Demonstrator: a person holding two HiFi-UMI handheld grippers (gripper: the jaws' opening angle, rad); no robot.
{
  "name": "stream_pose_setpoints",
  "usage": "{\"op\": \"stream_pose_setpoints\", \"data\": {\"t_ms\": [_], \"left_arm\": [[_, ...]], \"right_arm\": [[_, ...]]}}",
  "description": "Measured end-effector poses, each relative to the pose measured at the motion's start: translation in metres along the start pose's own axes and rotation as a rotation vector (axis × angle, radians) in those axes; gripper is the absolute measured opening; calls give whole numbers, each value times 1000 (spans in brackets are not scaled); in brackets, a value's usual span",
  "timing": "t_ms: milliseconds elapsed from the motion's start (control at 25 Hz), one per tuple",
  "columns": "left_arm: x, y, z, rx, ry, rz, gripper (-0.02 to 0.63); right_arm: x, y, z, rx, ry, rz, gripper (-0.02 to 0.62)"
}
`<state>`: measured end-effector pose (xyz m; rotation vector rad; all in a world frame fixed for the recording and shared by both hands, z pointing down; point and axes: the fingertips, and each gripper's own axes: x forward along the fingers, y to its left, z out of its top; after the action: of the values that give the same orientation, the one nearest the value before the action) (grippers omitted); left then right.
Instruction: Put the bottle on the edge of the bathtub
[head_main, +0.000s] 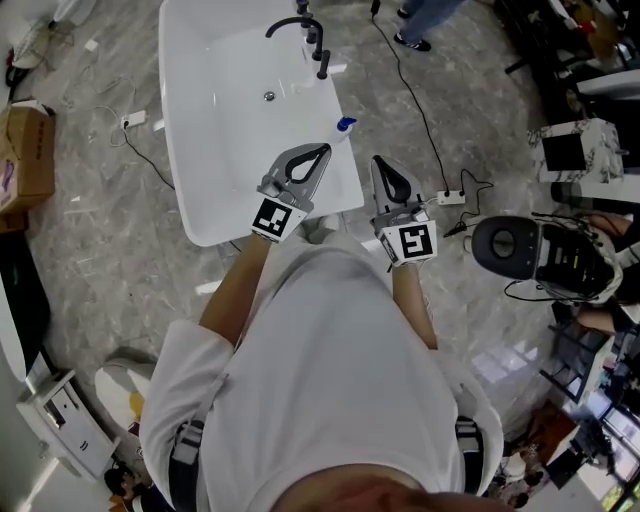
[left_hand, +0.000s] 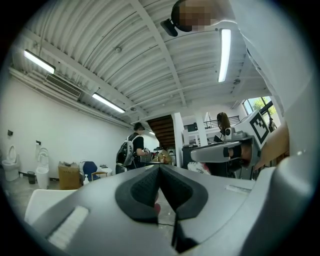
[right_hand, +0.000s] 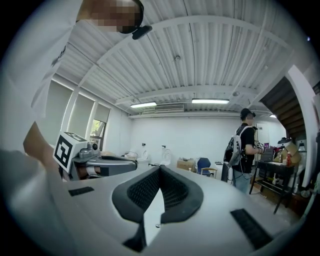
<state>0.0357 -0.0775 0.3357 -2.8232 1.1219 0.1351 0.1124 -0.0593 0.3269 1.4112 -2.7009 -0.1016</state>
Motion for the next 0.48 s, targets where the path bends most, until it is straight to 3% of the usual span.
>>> {"op": "stream_pose_setpoints", "data": {"t_ms": [480], "left_arm": [[-19,-13,3,-15,29,9,-2]], "right_arm": [[-2,21,11,-53,-21,43,0]]}}
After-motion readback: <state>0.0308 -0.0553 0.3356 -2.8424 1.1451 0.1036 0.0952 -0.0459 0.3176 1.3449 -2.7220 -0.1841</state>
